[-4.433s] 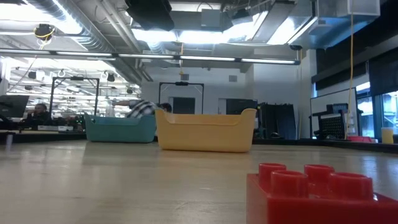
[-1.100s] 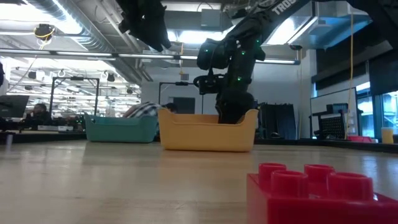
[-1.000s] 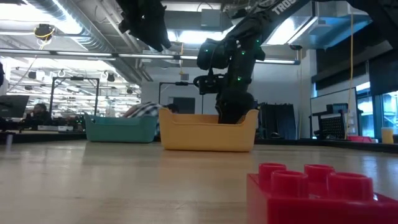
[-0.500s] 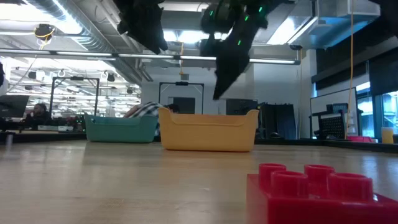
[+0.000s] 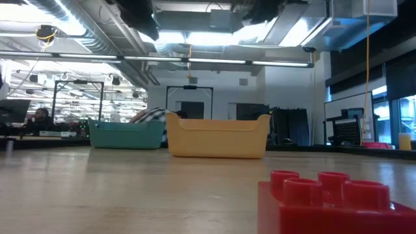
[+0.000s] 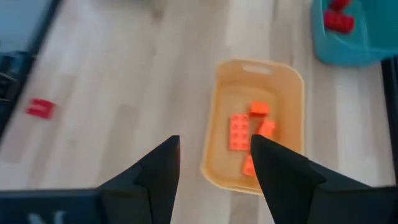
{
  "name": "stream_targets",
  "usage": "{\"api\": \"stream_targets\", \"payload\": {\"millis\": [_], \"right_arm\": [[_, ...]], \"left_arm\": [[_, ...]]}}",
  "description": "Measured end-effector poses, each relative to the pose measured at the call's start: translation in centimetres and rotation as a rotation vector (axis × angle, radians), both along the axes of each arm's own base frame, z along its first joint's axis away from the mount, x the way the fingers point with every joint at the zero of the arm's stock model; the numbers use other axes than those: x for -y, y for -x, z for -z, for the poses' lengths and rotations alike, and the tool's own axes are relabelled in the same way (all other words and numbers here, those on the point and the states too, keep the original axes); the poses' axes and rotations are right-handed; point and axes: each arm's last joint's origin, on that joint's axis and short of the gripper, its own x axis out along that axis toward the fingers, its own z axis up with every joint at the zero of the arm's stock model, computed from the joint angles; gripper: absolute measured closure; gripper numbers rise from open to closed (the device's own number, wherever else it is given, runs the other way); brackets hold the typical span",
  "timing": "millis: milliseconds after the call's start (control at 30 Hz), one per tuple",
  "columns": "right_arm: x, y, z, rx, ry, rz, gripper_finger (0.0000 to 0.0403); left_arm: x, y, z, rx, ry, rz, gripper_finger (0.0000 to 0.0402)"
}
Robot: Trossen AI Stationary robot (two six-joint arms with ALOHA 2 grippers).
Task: Sort & place blocks by color
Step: Put the red 4 stud game piece into the green bin
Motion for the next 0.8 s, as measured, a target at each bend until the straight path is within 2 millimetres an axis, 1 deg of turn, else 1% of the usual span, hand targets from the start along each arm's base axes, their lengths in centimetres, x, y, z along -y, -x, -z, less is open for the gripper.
{"api": "stream_targets", "payload": {"millis": [67, 167, 300, 500, 633, 700, 800], "right_arm": [[-1.0, 0.8, -0.9, 0.03, -0.012, -0.017, 0.0205], [-2.2, 1.8, -1.8, 0.058, -0.046, -0.053, 0.0205], [-3.6, 2.9, -2.3, 0.047, -0.08, -0.091, 0.0205], [-4.9, 3.9, -2.4, 0.014, -0.081, -0.142, 0.0205], [-5.5, 4.2, -2.2, -0.016, -0.079, -0.165, 0.0205], [-5.9, 4.3, -2.2, -0.027, -0.076, -0.183, 0.0205], [-6.2, 4.9, -2.3, -0.033, -0.061, -0.22, 0.0205]], "left_arm": [[0.9, 0.0, -0.1, 0.019, 0.032, 0.046, 0.0219], [2.2, -0.5, -0.7, 0.106, 0.1, 0.08, 0.0219], [3.5, -0.9, -1.7, 0.236, 0.22, 0.059, 0.0219], [4.9, -0.7, -2.1, 0.282, 0.296, 0.067, 0.0219], [5.6, -1.2, -1.4, 0.262, 0.338, 0.038, 0.0219], [6.2, -1.9, -0.8, 0.265, 0.344, 0.045, 0.0219], [7.1, -3.2, 1.0, 0.22, 0.34, 0.088, 0.0219]]}}
